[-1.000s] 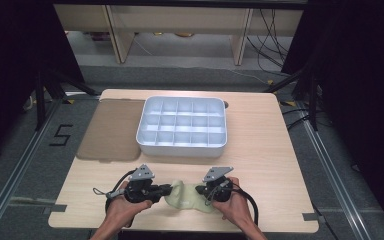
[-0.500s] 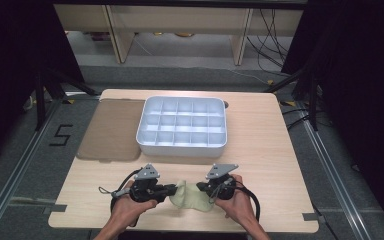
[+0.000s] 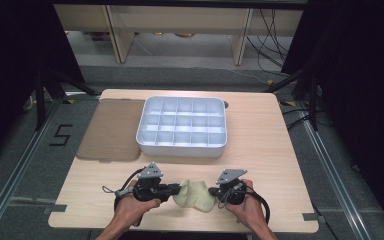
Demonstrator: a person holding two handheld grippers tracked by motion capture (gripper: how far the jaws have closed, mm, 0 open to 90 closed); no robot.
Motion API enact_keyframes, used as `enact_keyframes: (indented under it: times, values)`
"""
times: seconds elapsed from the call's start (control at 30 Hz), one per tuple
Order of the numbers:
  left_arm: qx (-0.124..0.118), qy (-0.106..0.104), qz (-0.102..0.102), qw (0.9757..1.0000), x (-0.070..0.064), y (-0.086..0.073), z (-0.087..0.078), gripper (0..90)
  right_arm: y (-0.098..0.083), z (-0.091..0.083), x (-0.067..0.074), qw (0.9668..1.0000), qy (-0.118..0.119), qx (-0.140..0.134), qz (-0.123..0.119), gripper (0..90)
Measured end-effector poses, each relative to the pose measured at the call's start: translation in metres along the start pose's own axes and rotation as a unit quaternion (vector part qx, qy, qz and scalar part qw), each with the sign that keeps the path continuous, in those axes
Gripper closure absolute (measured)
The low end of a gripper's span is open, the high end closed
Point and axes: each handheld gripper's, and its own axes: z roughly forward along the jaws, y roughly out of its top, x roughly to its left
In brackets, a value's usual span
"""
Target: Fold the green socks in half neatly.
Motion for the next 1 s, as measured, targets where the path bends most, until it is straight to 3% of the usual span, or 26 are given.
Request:
enact_keyframes:
  times: [0.33,0.37,0.57,0.6,0.63,0.7,0.8,0.87,1.0]
  values:
    - [0.010,-0.020,-0.003,0.9997,-0.010,0.011,0.027,83.4,0.001,-0.002,-0.001,1.0000,0.007,0.005,-0.002,90.0]
    - [0.009,-0.020,-0.004,0.9998,-0.012,0.012,0.030,83.4,0.000,-0.001,-0.001,0.9999,0.008,-0.002,0.011,90.0]
    - [0.021,-0.031,0.001,0.9993,-0.016,0.013,0.043,83.5,-0.002,-0.002,-0.006,0.9996,0.020,0.001,0.018,90.0]
    - [0.021,-0.031,0.000,0.9993,-0.017,0.013,0.045,83.5,-0.003,-0.002,-0.007,0.9994,0.022,-0.008,0.026,90.0]
    - [0.021,-0.033,0.000,0.9992,-0.017,0.013,0.048,83.5,-0.002,-0.003,-0.008,0.9994,0.023,0.000,0.026,90.0]
    - [0.025,-0.032,-0.001,0.9992,-0.017,0.013,0.052,83.5,-0.003,-0.004,-0.010,0.9991,0.021,-0.015,0.033,90.0]
    - [0.029,-0.030,-0.003,0.9991,-0.019,0.013,0.061,83.5,-0.003,-0.008,-0.013,0.9991,0.020,-0.025,0.027,90.0]
    - [0.041,-0.029,0.003,0.9988,-0.021,0.013,0.070,83.5,-0.002,-0.013,-0.016,0.9986,0.023,-0.032,0.036,90.0]
    - [0.046,-0.028,0.012,0.9985,-0.024,0.012,0.081,83.1,-0.004,-0.027,-0.021,0.9985,0.007,-0.036,0.040,90.0]
